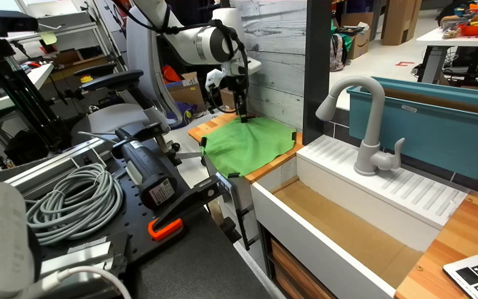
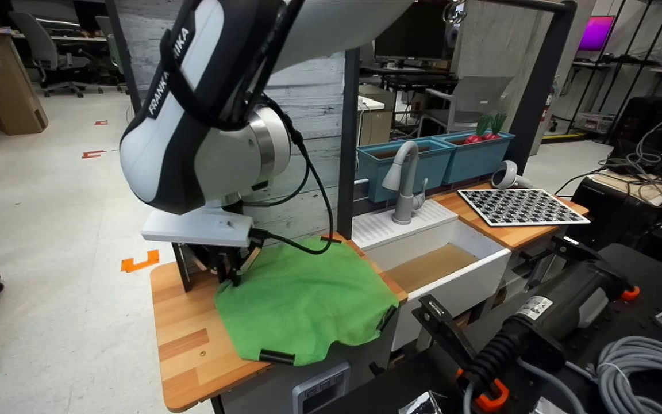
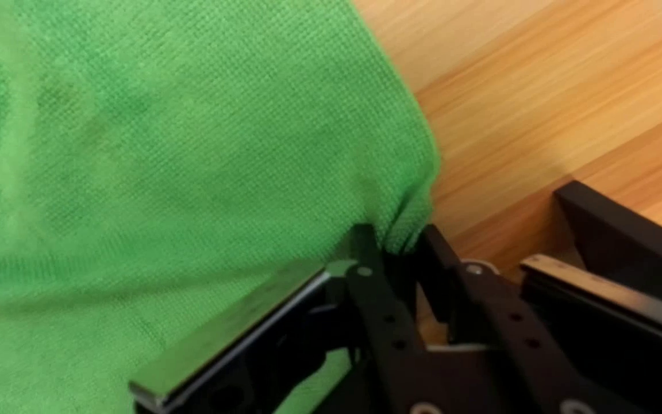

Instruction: Fold the green towel

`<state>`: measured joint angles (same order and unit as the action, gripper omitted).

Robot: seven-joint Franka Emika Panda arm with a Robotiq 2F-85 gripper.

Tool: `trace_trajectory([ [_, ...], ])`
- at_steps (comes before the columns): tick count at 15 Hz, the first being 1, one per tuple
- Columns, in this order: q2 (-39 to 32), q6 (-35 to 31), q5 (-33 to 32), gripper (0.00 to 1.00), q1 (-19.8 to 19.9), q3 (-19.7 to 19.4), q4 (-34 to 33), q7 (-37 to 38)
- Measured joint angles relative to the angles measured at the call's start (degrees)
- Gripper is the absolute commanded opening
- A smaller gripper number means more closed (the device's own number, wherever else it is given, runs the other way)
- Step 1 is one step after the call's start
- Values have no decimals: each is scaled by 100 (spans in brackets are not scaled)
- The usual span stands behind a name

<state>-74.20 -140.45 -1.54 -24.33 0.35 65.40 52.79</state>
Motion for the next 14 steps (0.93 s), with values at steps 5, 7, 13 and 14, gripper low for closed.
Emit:
trace_trajectory([
  [5, -26, 5, 0, 1, -10, 2, -53, -20],
  [7, -26, 1, 0, 1, -10, 1, -53, -20],
  [13, 225, -150, -48, 1, -12, -18, 184, -18],
  [14, 345, -216, -77, 1, -18, -20, 339, -18],
])
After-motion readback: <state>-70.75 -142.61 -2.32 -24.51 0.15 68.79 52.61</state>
